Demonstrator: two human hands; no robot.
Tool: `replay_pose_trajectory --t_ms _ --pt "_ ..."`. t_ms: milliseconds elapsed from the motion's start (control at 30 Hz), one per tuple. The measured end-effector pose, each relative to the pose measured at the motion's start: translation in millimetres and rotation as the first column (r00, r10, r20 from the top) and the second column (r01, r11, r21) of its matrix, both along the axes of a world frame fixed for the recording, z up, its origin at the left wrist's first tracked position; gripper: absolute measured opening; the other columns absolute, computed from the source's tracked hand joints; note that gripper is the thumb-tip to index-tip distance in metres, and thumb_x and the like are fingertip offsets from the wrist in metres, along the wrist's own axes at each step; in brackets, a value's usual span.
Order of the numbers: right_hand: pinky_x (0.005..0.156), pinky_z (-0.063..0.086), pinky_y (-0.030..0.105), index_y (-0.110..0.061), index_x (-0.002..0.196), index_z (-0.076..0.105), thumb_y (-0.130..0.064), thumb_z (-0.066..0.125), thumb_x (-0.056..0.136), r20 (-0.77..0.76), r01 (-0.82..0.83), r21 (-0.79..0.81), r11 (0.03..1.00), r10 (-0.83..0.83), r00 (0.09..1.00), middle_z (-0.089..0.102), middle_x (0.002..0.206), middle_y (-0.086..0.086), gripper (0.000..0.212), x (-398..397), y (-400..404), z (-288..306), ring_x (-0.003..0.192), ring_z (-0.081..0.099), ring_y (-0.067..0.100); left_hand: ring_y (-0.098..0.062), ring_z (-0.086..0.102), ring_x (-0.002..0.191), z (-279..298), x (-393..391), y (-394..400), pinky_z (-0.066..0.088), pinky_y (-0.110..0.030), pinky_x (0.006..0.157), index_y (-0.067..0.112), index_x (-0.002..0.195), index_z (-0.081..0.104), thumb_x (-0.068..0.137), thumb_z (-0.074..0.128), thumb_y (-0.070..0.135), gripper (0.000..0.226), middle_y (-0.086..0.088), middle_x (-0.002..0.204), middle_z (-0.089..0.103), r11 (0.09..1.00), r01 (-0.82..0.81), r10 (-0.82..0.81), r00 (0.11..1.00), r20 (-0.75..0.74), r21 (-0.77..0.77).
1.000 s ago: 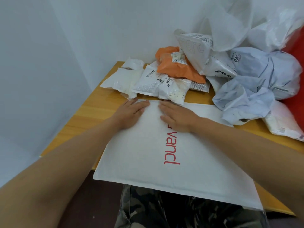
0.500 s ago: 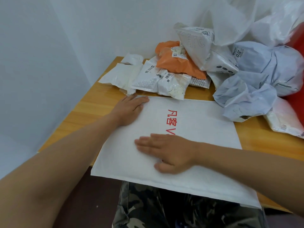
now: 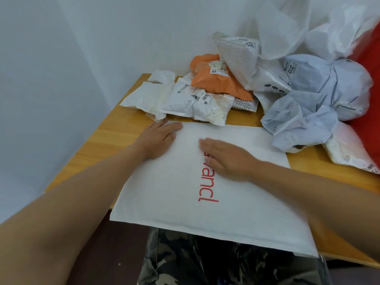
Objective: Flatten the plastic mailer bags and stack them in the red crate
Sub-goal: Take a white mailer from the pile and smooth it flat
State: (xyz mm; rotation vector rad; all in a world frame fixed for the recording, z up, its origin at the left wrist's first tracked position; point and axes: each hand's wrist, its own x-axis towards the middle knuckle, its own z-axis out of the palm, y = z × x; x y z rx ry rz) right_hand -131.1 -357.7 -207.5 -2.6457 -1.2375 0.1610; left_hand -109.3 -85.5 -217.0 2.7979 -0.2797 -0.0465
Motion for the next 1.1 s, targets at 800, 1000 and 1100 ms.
replay_pose_trajectory --t_ms 800,1000,1100 --pt "0.125 0.007 0.036 -0.009 0.157 0.024 -0.044 0.028 0.104 -0.064 -0.462 -0.029 0.887 0.459 0.886 0.016 0.165 0.006 0.064 -108.1 -35.5 -4.3 0.153 0.01 0.016 -0.013 0.01 0.151 0.6 -1.1 -0.5 0.004 -0.034 0.123 0.037 0.15 0.035 0.106 0.029 0.032 0.044 0.015 0.158 0.031 1.0 -0.003 0.003 1.0 0.006 0.022" --pt "0.121 -0.007 0.025 -0.019 0.159 0.001 -0.07 -0.002 0.089 -0.048 -0.064 -0.188 0.98 0.056 0.997 -0.004 0.165 -0.005 0.086 -6.6 -52.9 1.1 0.148 -0.01 0.001 -0.011 0.009 0.151 2.8 -3.0 -1.6 0.004 -0.033 0.123 0.038 0.15 0.034 0.106 0.031 0.032 0.044 0.013 0.159 0.028 1.0 -0.022 0.022 1.0 -0.002 0.008" --pt "0.122 -0.003 0.029 -0.018 0.16 -0.001 -0.067 0.009 0.093 -0.034 0.119 -0.229 0.966 -0.13 0.991 -0.004 0.167 -0.002 0.083 35.3 -74.4 5.2 0.152 -0.007 0.01 -0.011 0.009 0.151 5.2 -5.5 -3.8 0.003 -0.031 0.121 0.037 0.15 0.036 0.106 0.032 0.031 0.044 0.01 0.16 0.028 0.999 -0.034 0.034 0.999 0.001 -0.006"
